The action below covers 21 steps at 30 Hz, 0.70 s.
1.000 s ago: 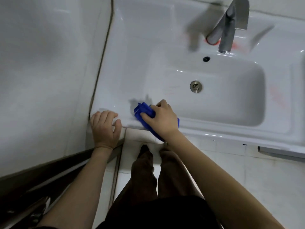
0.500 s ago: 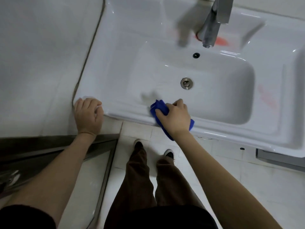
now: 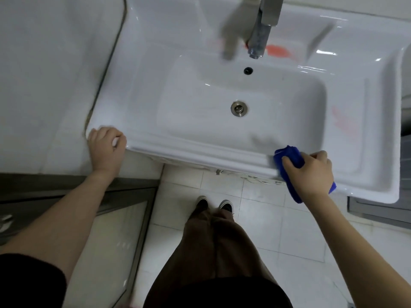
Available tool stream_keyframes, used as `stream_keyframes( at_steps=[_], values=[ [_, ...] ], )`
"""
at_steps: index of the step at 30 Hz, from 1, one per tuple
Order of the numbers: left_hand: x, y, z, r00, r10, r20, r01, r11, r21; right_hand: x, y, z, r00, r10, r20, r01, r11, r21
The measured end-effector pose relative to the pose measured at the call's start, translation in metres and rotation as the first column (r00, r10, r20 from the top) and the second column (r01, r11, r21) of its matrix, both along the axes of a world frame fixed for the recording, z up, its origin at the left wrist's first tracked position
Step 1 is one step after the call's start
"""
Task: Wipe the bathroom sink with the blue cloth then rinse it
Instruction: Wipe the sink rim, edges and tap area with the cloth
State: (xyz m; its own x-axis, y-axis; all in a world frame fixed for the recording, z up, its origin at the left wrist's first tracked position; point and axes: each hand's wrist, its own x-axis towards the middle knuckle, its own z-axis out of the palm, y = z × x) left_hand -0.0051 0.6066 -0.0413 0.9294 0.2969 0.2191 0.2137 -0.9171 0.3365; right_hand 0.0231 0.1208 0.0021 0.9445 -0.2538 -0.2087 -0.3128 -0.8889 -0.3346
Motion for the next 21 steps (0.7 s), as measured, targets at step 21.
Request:
stream_keyframes(
  at_steps=[21],
  values=[
    [-0.004, 0.010, -0.014, 1.000, 0.001, 0.019, -0.001, 0.999, -0.043, -0.011, -0.038, 0.006, 0.974, -0.228, 0.001, 0.226, 0.965, -0.134]
  ],
)
